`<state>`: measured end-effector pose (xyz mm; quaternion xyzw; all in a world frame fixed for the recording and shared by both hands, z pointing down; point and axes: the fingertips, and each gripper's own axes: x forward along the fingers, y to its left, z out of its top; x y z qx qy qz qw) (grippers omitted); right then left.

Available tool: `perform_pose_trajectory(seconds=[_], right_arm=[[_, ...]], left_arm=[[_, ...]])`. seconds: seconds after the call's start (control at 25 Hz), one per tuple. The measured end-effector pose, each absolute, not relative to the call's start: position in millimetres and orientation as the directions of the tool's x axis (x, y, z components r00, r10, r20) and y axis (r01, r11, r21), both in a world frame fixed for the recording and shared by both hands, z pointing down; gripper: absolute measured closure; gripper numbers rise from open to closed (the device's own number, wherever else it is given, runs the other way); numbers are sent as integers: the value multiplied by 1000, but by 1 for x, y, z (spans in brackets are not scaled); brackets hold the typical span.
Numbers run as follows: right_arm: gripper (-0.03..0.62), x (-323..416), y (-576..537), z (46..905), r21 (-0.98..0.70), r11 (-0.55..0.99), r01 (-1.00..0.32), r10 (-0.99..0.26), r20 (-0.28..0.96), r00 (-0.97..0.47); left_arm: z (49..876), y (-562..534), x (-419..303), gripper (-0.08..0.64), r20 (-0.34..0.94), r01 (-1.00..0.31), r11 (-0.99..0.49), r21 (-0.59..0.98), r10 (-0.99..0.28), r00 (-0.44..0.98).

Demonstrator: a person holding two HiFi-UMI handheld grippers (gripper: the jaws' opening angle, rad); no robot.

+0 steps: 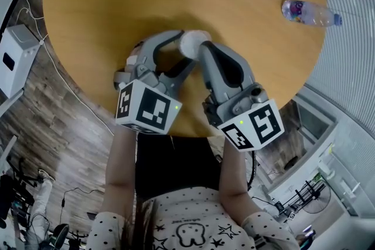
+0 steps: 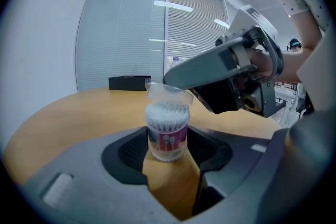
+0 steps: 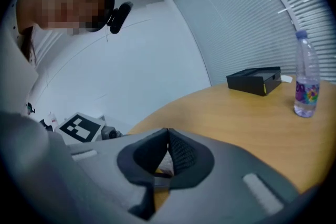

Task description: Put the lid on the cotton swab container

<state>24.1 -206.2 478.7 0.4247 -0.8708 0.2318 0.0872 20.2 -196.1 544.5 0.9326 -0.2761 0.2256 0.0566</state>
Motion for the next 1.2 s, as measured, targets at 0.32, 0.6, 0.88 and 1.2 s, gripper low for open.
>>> perform_pose_trajectory(seconds=[0.32,0.6,0.88,1.2], right_arm=[[588,10,-206,483,-295,572,-766,-650,407,-642],[589,7,-206,489,-291,569,-769,-631,446,-635],[589,1,-206,495,-185,573,-798,-632,520,-574],[589,0,-205,498,-164,587,-793,-622,536,-571]], left_arm=[[546,-196,20,318,453,-540,-841,-18,-488,746],[545,-196,21,317,453,-541,-841,-19,-489,745],[546,-196,20,316,455,-538,-842,-23,-488,745],[546,-196,21,316,458,-537,-843,-24,-487,744]])
